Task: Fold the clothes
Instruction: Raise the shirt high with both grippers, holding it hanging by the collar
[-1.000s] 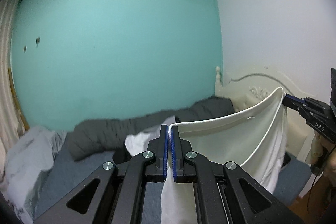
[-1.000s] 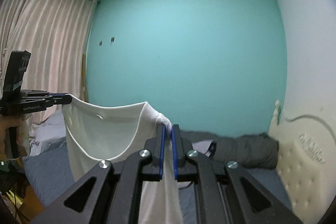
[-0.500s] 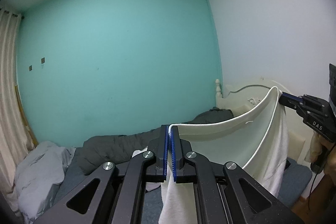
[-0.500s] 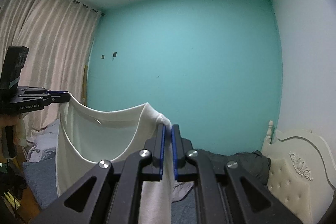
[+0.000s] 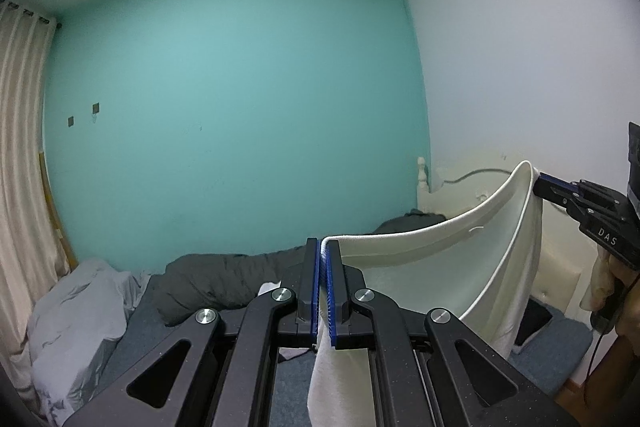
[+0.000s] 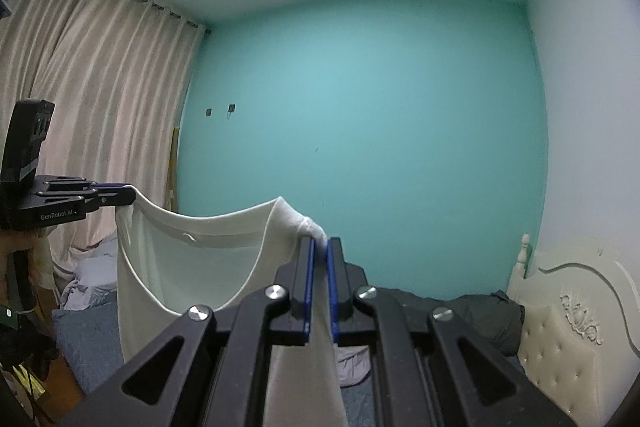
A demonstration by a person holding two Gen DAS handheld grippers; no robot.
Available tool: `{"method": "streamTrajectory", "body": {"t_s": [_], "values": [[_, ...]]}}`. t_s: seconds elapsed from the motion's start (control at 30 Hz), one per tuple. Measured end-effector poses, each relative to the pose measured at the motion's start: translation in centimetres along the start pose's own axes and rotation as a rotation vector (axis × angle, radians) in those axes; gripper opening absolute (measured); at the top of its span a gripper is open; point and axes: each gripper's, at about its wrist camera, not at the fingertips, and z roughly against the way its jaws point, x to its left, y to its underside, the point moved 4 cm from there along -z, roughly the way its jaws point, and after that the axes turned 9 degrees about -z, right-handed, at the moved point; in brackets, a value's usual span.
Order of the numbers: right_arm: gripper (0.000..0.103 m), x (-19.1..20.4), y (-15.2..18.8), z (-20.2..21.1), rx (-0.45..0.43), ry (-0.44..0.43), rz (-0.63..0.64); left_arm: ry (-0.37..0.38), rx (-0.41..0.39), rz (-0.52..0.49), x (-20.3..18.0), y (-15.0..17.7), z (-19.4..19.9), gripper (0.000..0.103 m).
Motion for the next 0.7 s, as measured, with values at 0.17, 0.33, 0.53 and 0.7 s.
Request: {"method": "streamTrajectory", "body": {"t_s": [0.17, 0.33, 0.53, 0.7], "values": [[0.006, 0.6, -1.3, 1.8, -0.027, -0.003, 0.015, -0.015, -0.037, -0.005, 0.3, -1.2, 2.4, 0.003], [0.006, 1.6, -2.8, 3.3, -0.052, -0.011, 0.027, -0.030, -0.065, -0.013, 0.5, -2.2, 4.8, 0.003], [0.006, 2.0, -3.1, 4.0, -0.045, -0.019, 0.038, -0.035, -0.057, -0.003, 0.8, -2.5, 5.4, 0.003], [0.006, 1.1, -1.4, 2.6, 0.010, -0.020, 0.006, -0.022, 0.001, 0.003, 0.8, -0.8, 3.2, 0.003]]}}
